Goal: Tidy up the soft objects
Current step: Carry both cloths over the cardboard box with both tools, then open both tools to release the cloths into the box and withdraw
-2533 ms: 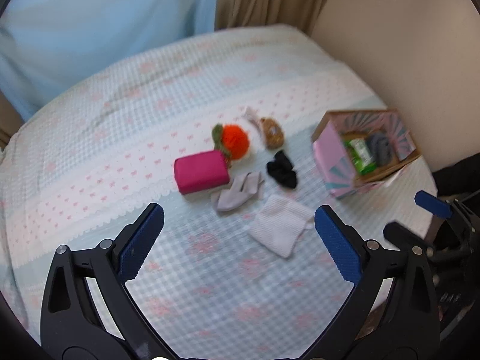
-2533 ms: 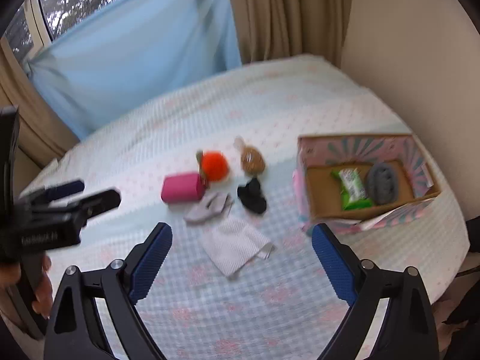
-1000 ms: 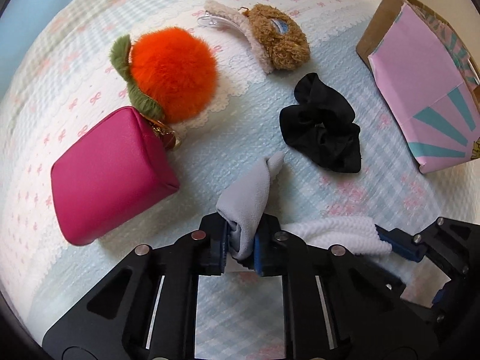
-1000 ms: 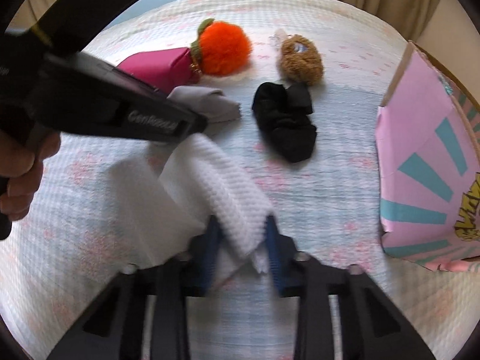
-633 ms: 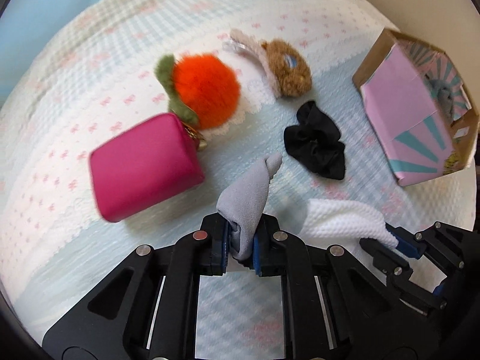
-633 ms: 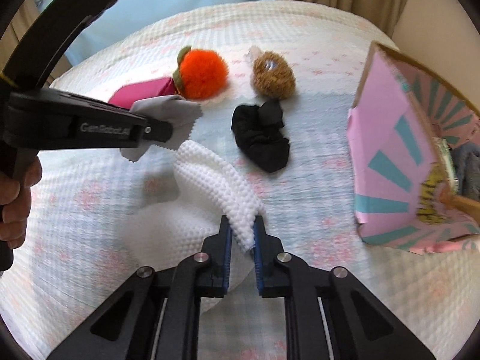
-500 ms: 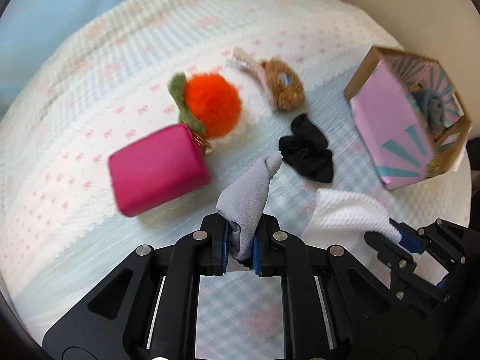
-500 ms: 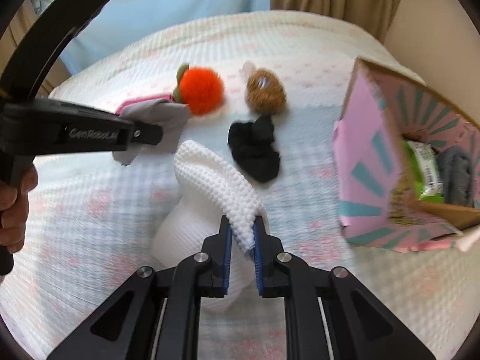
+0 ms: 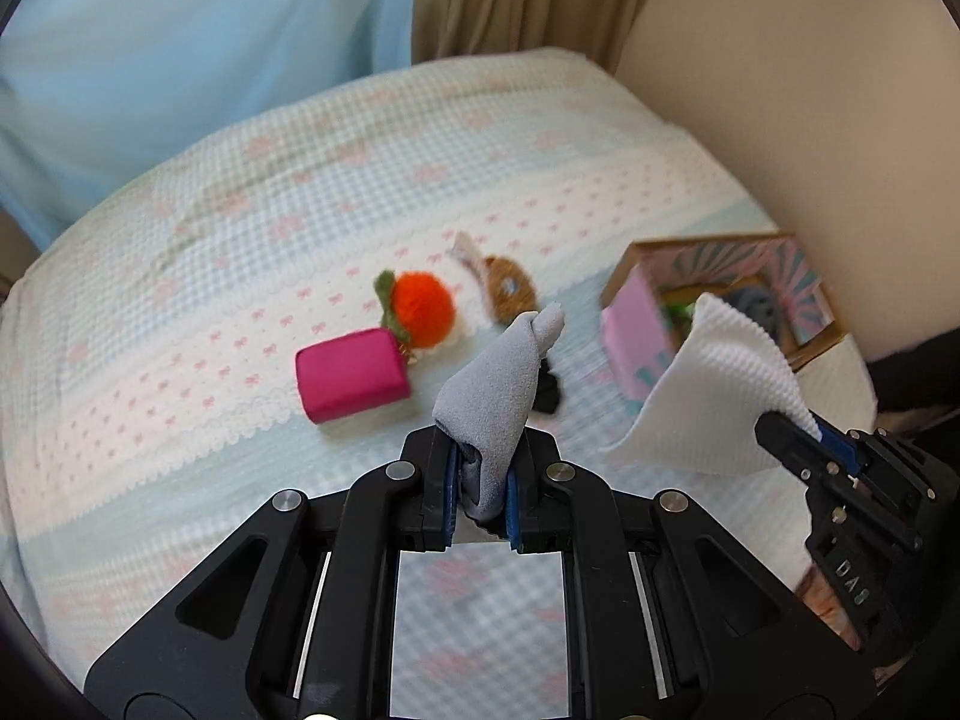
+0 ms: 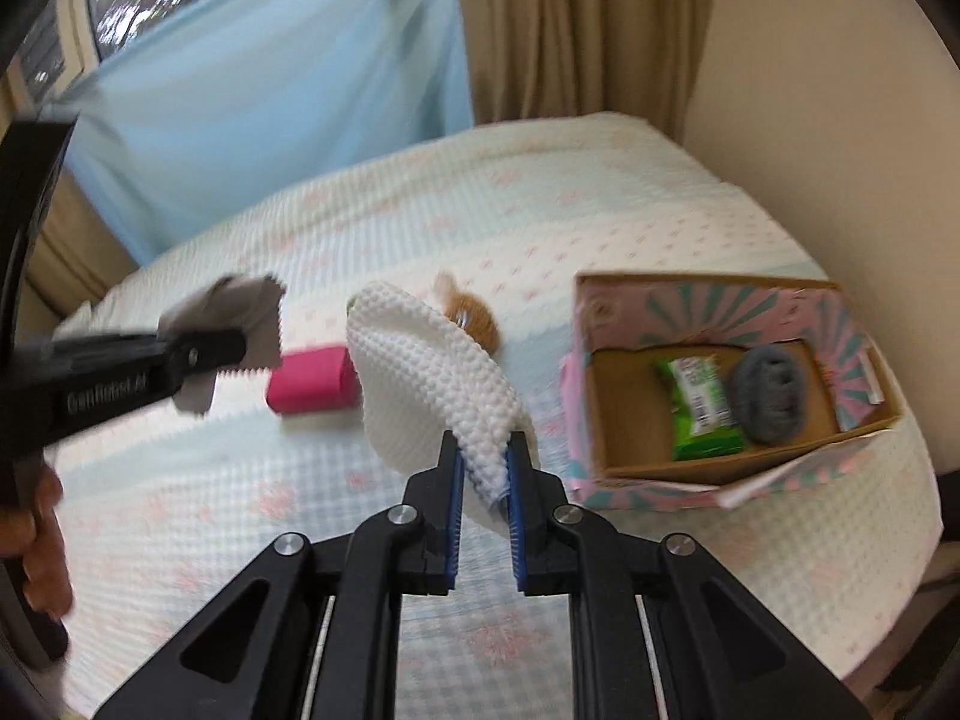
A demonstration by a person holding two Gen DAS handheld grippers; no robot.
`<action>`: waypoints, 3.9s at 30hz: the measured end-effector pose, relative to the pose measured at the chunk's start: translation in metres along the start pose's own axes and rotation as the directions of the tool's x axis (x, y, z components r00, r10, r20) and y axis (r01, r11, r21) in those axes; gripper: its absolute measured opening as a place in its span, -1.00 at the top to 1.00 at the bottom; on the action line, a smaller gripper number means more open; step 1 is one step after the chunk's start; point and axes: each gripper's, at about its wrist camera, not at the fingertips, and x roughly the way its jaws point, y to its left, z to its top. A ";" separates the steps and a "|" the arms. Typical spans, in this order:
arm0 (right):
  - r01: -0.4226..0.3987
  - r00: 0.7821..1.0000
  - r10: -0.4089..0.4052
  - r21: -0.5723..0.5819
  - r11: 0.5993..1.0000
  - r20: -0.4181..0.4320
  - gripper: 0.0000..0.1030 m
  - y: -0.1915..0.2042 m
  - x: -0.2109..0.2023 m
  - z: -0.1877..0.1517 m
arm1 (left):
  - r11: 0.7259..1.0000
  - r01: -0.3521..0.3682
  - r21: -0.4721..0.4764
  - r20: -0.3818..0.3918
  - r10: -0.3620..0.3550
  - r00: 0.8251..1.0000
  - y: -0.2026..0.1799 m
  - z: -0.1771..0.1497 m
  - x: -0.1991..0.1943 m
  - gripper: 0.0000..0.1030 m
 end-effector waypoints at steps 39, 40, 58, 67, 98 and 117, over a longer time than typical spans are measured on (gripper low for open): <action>0.060 0.964 -0.006 0.194 0.979 -0.267 0.76 -0.308 0.036 0.099 | 0.992 0.039 -0.117 -0.211 -0.063 0.975 -0.256 0.079 0.156 0.81; 0.053 0.956 0.011 0.210 0.976 -0.293 0.76 -0.314 0.046 0.098 | 0.992 0.036 -0.120 -0.240 -0.064 0.969 -0.258 0.077 0.167 0.81; -0.020 0.895 0.153 0.307 0.952 -0.418 -0.84 -0.345 0.122 0.089 | 0.998 -0.037 -0.050 -0.389 0.015 0.921 -0.270 0.073 0.226 -0.99; -0.056 0.916 0.155 0.266 0.962 -0.370 -0.84 -0.339 0.111 0.091 | 0.998 -0.060 -0.034 -0.389 0.042 0.920 -0.266 0.074 0.211 -0.99; -0.104 0.994 0.104 -0.016 0.994 -0.028 -0.84 -0.158 -0.096 0.108 | 0.989 -0.124 -0.085 0.034 0.127 0.991 -0.148 0.049 -0.071 -0.99; -0.095 0.990 0.101 -0.064 0.993 0.103 -0.84 0.010 -0.114 0.057 | 0.988 -0.149 -0.046 0.151 0.154 0.977 0.007 -0.019 -0.156 -0.99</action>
